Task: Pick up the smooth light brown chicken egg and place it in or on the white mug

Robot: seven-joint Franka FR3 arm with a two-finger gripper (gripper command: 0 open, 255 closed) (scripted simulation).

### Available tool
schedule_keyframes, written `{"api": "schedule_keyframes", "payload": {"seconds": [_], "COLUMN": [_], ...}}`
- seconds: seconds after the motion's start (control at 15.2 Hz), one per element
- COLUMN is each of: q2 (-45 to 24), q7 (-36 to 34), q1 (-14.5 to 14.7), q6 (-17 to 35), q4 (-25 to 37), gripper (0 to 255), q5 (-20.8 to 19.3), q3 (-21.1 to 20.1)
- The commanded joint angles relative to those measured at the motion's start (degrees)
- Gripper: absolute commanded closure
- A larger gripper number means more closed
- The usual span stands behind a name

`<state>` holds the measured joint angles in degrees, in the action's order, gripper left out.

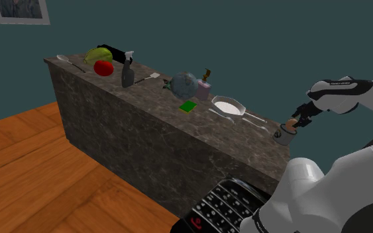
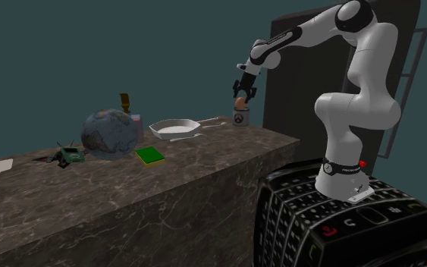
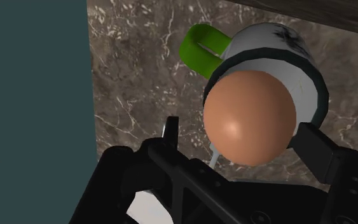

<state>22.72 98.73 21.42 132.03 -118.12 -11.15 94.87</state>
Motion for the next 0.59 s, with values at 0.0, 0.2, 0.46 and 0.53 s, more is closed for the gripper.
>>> {"api": "schedule_keyframes", "payload": {"seconds": [0.0, 0.2, 0.46, 0.53], "q2": [0.0, 0.0, -1.0, -0.9], "q7": [0.0, 0.0, 1.3, 1.2], "q1": [0.0, 0.0, -10.6, -10.5], "q6": [0.0, 0.0, -6.3, -6.3], "q4": [0.0, 0.0, 2.4, 2.4], "gripper": [0, 0, 0, 0], "q5": [0.0, 0.0, 2.0, 1.9], "q3": [0.0, 0.0, -10.4, -10.4]}}
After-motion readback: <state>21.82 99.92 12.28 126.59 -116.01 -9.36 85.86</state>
